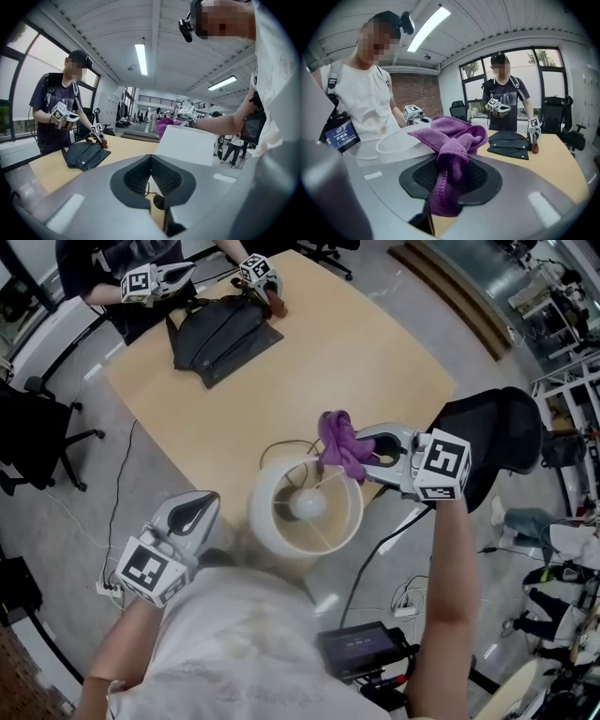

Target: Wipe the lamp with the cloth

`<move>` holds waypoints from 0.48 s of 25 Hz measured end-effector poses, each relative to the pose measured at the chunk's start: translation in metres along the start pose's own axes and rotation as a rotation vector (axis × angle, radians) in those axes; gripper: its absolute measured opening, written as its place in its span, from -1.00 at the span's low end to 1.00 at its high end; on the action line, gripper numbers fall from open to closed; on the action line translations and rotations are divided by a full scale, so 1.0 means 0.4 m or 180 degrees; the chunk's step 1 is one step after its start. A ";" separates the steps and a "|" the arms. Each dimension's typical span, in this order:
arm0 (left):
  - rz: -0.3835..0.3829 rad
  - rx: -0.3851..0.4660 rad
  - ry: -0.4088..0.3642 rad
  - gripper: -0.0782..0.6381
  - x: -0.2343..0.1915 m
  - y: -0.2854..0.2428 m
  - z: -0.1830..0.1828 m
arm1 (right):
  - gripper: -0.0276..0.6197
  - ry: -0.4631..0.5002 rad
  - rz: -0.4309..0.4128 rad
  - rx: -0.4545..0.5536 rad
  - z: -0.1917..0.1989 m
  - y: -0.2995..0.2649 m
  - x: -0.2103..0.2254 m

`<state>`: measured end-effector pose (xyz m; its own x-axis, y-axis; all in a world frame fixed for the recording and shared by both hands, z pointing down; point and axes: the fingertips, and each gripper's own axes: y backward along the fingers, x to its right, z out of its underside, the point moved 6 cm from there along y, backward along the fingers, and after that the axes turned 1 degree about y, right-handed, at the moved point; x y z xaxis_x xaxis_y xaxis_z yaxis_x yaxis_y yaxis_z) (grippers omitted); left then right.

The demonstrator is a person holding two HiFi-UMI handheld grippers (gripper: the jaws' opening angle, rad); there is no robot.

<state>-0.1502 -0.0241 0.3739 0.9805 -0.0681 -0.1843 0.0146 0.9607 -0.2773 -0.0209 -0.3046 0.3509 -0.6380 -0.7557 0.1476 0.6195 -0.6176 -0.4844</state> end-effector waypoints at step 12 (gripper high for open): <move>-0.0085 -0.0060 0.0012 -0.78 -0.002 0.007 0.015 | -0.49 -0.0340 0.0272 -0.0833 0.275 -0.101 0.094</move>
<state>-0.1500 -0.0196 0.3788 0.9790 -0.0949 -0.1802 0.0372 0.9533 -0.2999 -0.0197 -0.3321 0.4710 -0.5284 -0.8297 0.1800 0.5209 -0.4842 -0.7030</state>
